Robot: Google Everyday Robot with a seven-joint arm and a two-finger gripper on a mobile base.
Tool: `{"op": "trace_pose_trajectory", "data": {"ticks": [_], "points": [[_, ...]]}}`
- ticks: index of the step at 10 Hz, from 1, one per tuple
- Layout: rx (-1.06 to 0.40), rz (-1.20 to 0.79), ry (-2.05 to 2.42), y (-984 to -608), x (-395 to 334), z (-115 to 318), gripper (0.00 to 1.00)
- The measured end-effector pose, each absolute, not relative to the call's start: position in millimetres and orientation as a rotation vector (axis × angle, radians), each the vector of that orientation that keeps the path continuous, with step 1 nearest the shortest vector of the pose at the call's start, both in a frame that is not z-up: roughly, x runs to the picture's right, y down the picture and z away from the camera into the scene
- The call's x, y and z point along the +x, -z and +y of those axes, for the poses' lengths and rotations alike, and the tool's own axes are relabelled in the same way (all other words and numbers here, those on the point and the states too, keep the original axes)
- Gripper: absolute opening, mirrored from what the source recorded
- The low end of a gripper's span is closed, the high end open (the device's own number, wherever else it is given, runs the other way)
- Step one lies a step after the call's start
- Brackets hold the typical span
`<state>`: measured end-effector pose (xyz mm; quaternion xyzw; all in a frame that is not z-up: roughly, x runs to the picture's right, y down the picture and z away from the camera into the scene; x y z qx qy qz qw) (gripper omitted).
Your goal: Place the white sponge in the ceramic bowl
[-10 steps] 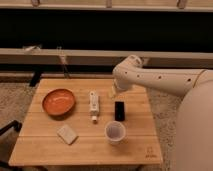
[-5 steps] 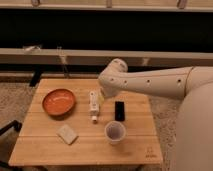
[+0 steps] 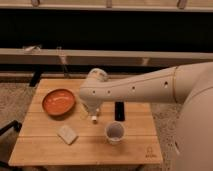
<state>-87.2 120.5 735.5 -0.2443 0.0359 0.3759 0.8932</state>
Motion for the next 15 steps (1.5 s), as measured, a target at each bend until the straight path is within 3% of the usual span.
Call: {"op": "trace_pose_trajectory", "data": {"ticks": [8, 15], "points": [[-0.554, 0.053, -0.546, -724, -164, 209, 0.80], [-0.607, 0.092, -0.455, -751, -192, 238, 0.80]]}}
